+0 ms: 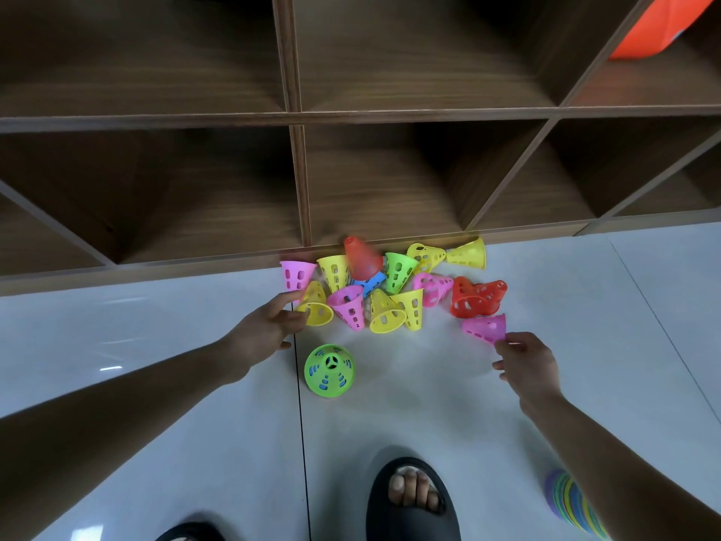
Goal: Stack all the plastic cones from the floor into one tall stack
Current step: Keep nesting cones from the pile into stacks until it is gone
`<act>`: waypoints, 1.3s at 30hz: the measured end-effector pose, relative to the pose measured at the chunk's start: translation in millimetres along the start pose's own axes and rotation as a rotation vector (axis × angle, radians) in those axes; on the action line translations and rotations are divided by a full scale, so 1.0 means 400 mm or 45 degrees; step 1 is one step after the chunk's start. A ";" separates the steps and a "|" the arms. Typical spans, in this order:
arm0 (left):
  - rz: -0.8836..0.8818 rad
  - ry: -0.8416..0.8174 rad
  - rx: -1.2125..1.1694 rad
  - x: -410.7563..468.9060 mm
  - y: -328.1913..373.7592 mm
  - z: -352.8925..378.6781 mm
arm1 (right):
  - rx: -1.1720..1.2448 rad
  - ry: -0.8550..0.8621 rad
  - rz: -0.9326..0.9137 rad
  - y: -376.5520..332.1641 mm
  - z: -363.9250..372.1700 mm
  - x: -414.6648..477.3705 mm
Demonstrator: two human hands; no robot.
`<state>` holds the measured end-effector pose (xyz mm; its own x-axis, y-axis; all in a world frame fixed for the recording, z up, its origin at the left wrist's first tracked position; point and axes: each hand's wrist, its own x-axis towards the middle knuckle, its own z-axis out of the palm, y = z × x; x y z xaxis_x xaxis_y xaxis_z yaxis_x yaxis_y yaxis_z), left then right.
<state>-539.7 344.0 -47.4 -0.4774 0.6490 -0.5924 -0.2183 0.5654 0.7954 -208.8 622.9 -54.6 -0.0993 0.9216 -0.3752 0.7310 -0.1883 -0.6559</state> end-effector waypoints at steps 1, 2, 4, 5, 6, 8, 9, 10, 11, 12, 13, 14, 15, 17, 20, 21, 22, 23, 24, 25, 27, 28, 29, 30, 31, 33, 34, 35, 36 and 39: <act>-0.007 -0.004 -0.023 -0.001 -0.001 0.002 | 0.014 -0.003 -0.010 0.000 0.002 -0.002; -0.010 -0.009 -0.046 -0.002 -0.002 0.004 | 0.027 -0.004 -0.016 0.001 0.005 -0.003; -0.008 -0.007 -0.067 -0.003 -0.003 0.006 | 0.036 -0.013 -0.022 0.000 0.007 -0.008; -0.005 0.007 -0.058 -0.004 -0.004 0.006 | 0.043 -0.020 -0.026 -0.002 0.007 -0.012; -0.001 0.028 -0.048 -0.006 -0.006 0.004 | 0.051 -0.030 -0.032 -0.003 0.008 -0.017; 0.016 0.088 -0.043 -0.013 -0.007 0.000 | 0.074 -0.061 -0.050 -0.011 0.012 -0.034; 0.032 0.122 -0.036 -0.018 -0.008 -0.004 | 0.094 -0.079 -0.064 -0.018 0.014 -0.047; 0.058 0.155 -0.017 -0.025 -0.007 -0.007 | 0.122 -0.100 -0.083 -0.028 0.017 -0.061; 0.088 0.183 0.011 -0.034 -0.006 -0.012 | 0.154 -0.127 -0.104 -0.039 0.020 -0.076; 0.123 0.205 0.036 -0.042 -0.005 -0.016 | 0.197 -0.162 -0.125 -0.051 0.024 -0.092; 0.152 0.226 0.052 -0.050 -0.003 -0.021 | 0.249 -0.204 -0.139 -0.064 0.027 -0.108; 0.174 0.247 0.054 -0.058 0.000 -0.024 | 0.308 -0.253 -0.145 -0.078 0.031 -0.124; 0.192 0.269 0.045 -0.067 0.005 -0.027 | 0.370 -0.306 -0.146 -0.092 0.036 -0.140; 0.227 0.297 0.001 -0.089 0.023 -0.029 | 0.491 -0.433 -0.130 -0.123 0.043 -0.173; 0.291 0.283 -0.109 -0.128 0.058 -0.030 | 0.671 -0.673 -0.063 -0.175 0.049 -0.227; 0.307 0.268 -0.151 -0.139 0.068 -0.030 | 0.725 -0.763 -0.040 -0.191 0.049 -0.247; 0.318 0.250 -0.194 -0.148 0.076 -0.029 | 0.774 -0.849 -0.020 -0.206 0.050 -0.266; 0.324 0.233 -0.232 -0.154 0.081 -0.027 | 0.817 -0.925 -0.005 -0.219 0.050 -0.283; 0.330 0.218 -0.260 -0.160 0.085 -0.023 | 0.851 -0.988 0.006 -0.232 0.049 -0.300; 0.337 0.203 -0.281 -0.163 0.088 -0.018 | 0.876 -1.043 0.012 -0.243 0.047 -0.315; 0.357 0.153 -0.318 -0.169 0.091 -0.006 | 0.902 -1.133 0.020 -0.263 0.042 -0.340; 0.371 0.115 -0.326 -0.173 0.093 0.001 | 0.911 -1.169 0.022 -0.272 0.039 -0.351; 0.385 0.079 -0.322 -0.176 0.094 0.008 | 0.922 -1.205 0.017 -0.279 0.037 -0.359; 0.396 0.049 -0.311 -0.180 0.094 0.014 | 0.930 -1.238 0.009 -0.283 0.036 -0.366; 0.408 0.031 -0.299 -0.182 0.094 0.018 | 0.932 -1.269 -0.004 -0.287 0.035 -0.373; 0.447 0.038 -0.284 -0.185 0.096 0.020 | 0.929 -1.321 -0.030 -0.291 0.035 -0.384; 0.467 0.049 -0.280 -0.187 0.099 0.021 | 0.929 -1.335 -0.034 -0.294 0.037 -0.389; 0.480 0.056 -0.277 -0.190 0.103 0.022 | 0.931 -1.339 -0.033 -0.296 0.038 -0.394; 0.484 0.057 -0.270 -0.194 0.107 0.024 | 0.933 -1.340 -0.032 -0.298 0.039 -0.397; 0.495 0.037 -0.180 -0.204 0.104 0.040 | 0.906 -1.345 -0.069 -0.300 0.048 -0.402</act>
<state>-496.1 322.5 32.0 -0.5710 0.7846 -0.2418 -0.1308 0.2038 0.9702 -293.2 490.8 71.9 -0.8439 0.2781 -0.4588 0.2200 -0.6006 -0.7687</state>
